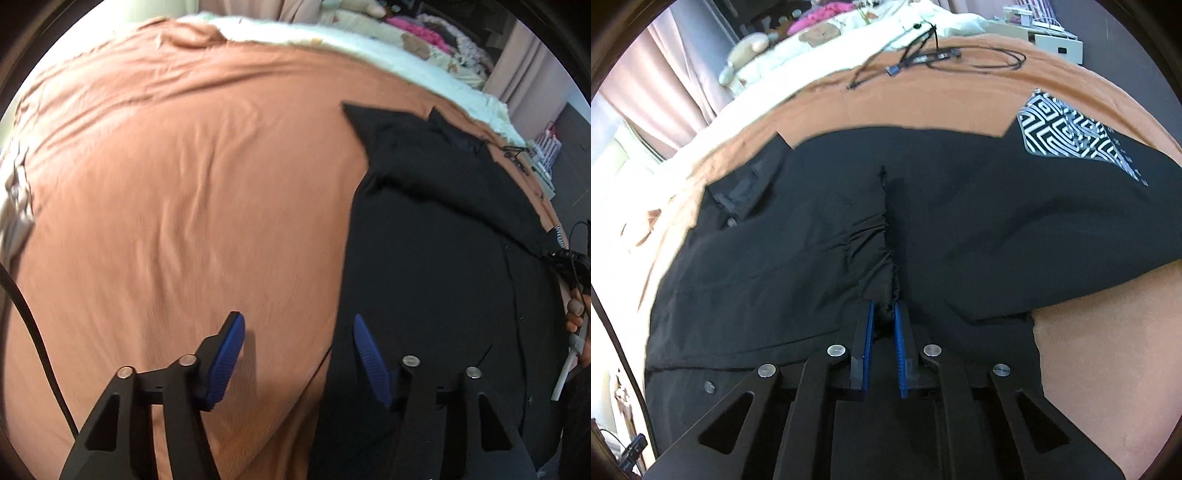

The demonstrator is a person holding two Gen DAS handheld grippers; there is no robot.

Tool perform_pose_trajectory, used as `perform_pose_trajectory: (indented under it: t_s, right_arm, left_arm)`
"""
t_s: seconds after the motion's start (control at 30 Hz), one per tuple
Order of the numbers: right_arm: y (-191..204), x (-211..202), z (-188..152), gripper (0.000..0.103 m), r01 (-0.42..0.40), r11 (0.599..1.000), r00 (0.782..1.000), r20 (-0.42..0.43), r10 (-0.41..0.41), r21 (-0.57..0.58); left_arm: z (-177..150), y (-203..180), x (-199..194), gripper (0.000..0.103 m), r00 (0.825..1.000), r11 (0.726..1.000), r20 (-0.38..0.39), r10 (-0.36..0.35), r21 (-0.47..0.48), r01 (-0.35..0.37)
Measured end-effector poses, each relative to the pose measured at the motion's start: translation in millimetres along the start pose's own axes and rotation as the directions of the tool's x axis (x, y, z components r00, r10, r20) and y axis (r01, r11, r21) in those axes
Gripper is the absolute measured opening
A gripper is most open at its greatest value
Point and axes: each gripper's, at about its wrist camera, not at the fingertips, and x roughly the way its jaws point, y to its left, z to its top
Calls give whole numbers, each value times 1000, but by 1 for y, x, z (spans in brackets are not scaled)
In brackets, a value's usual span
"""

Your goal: Fold large clothes

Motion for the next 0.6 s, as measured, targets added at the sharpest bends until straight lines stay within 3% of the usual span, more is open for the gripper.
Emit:
perform_pose_trajectory:
  t_s: [0.1,0.13,0.17,0.23,0.37,0.6]
  right_arm:
    - [8,-6,0,15,29,999,1000,-7,-30,-34]
    - [8,-11,-1,23,29,999,1000,-2,-29,-45]
    - [8,-18,-2,43,19,998,1000,9,-18,-55]
    - [3,-35,-4,73,15,998,999,46,-11,-68]
    - [-21,-70,-8,73,-9,997,996,83,15,-73]
    - [-91,-133,-4,73,27,1000,988,154,-27,0]
  left_arm:
    - [-10,5,5,61,1000,1000,-25,5,-10,-6]
    - [-13,7,6,61,1000,1000,-28,2,-16,-2]
    - [-16,8,5,61,1000,1000,-26,0,-20,0]
    - [-19,9,2,61,1000,1000,-26,1,-22,-2]
    - [-26,8,-3,61,1000,1000,-29,5,-21,-5]
    - [-32,3,-6,61,999,1000,-34,18,-11,-18]
